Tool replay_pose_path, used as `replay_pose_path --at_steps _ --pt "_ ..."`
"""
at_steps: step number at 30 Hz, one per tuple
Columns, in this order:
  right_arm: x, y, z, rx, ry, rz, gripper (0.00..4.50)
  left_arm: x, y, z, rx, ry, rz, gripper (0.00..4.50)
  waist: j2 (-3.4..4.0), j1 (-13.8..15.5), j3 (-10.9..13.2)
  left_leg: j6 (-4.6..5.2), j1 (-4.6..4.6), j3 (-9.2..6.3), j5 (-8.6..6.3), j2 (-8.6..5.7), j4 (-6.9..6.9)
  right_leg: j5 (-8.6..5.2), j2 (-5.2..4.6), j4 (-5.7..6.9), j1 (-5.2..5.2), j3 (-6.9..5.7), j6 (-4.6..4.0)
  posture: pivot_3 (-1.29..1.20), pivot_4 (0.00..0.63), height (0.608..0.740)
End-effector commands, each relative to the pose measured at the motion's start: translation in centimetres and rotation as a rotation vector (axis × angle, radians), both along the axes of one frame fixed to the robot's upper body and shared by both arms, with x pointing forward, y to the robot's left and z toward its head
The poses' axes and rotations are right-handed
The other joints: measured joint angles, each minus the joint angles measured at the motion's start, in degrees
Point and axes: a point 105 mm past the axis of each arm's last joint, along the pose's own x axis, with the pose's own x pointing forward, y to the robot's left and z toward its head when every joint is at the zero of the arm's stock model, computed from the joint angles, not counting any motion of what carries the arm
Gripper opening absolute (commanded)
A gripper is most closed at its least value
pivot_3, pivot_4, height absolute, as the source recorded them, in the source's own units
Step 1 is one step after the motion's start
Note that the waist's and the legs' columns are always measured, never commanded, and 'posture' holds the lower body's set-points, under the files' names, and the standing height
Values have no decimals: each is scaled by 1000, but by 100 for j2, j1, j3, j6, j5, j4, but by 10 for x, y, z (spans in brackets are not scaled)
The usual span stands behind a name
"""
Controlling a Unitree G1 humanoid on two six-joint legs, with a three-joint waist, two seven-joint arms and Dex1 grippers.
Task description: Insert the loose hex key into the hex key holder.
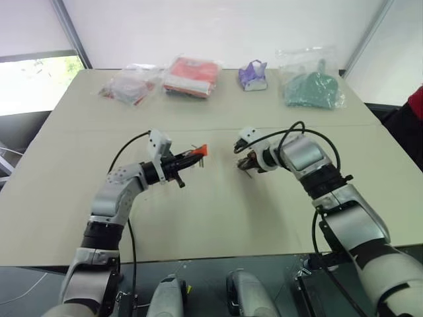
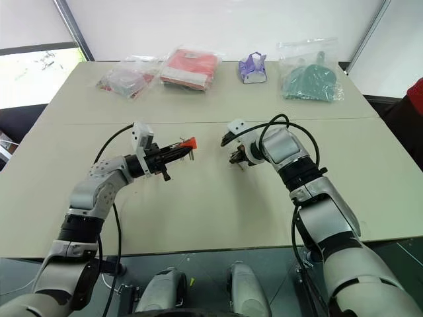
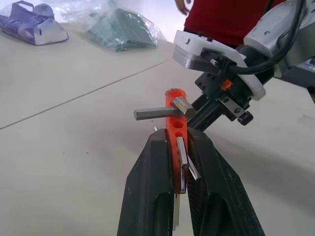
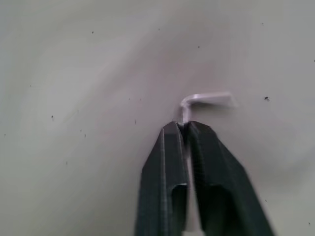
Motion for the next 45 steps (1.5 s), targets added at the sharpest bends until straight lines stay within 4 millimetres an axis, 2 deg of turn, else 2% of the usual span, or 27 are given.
replay_pose_path --at_steps 1,3,5,7,9,11,13,14,16,19,24,27,34,45 --pt "-33 -10 -65 -53 208 -42 36 -4 -4 15 -11 -76 -11 0 -5 0 -23 0 0 0 0 0 -3 0 0 -2 0 0 0 0 150 740" --pt "-30 -11 -64 -32 167 -73 36 -4 -3 15 -7 -76 -12 0 -11 2 -71 0 2 0 0 0 -20 0 1 -16 0 -2 1 0 150 740" --pt "-21 -9 -51 25 91 -103 36 -4 -1 15 3 -71 -22 0 -18 -1 -98 0 7 2 0 0 -38 1 0 -29 1 -1 0 0 150 740" --pt "-8 3 -19 134 -48 -88 36 -6 2 17 12 -56 -49 0 -14 -17 -96 0 8 2 0 0 -44 1 1 -35 1 -1 -1 0 150 740" --pt "4 18 26 309 -190 -97 36 -7 5 20 22 -38 -89 0 -3 -50 -82 0 7 7 0 1 -46 3 1 -36 -6 2 -3 0 150 740" --pt "9 29 89 529 -368 -69 36 -6 9 27 37 -16 -151 0 27 -49 -39 0 -5 10 1 2 -46 7 5 -34 -23 5 -9 0 150 740" --pt "0 32 136 670 -516 7 36 -4 12 35 52 3 -208 0 60 -26 -11 -1 -39 10 3 1 -44 14 10 -19 -61 9 -2 0 150 740" --pt "-7 32 152 718 -567 34 36 -2 13 39 59 11 -235 0 67 -6 -6 -2 -72 8 5 0 -39 23 13 -5 -97 10 16 0 150 740" --pt "-20 31 177 808 -642 78 36 1 13 48 65 28 -288 0 67 47 -6 -3 -110 1 6 -1 -32 21 15 23 -138 7 19 0 150 740" --pt "-38 33 201 925 -704 126 36 14 12 64 52 31 -322 0 67 116 -6 0 -110 3 4 -1 -50 12 15 20 -138 5 27 0 150 740" --pt "-56 42 213 1045 -714 171 36 26 1 91 3 0 -374 0 67 125 -4 1 -118 9 3 -3 -49 12 10 -8 -138 6 28 0 150 740" --pt "-61 47 211 1059 -710 186 36 25 -11 106 -28 -16 -436 0 67 124 -3 1 -118 8 3 -3 -45 12 10 -3 -138 5 28 0 150 740" --pt "-60 52 206 1073 -709 172 36 18 -20 112 -15 -39 -501 0 70 91 -2 1 -114 6 4 -1 -45 12 15 14 -143 9 27 0 150 740" --pt "-55 56 200 1077 -694 159 36 15 -19 118 -37 -55 -497 0 70 108 -2 1 -114 5 4 -1 -37 11 15 27 -148 10 26 0 150 740"
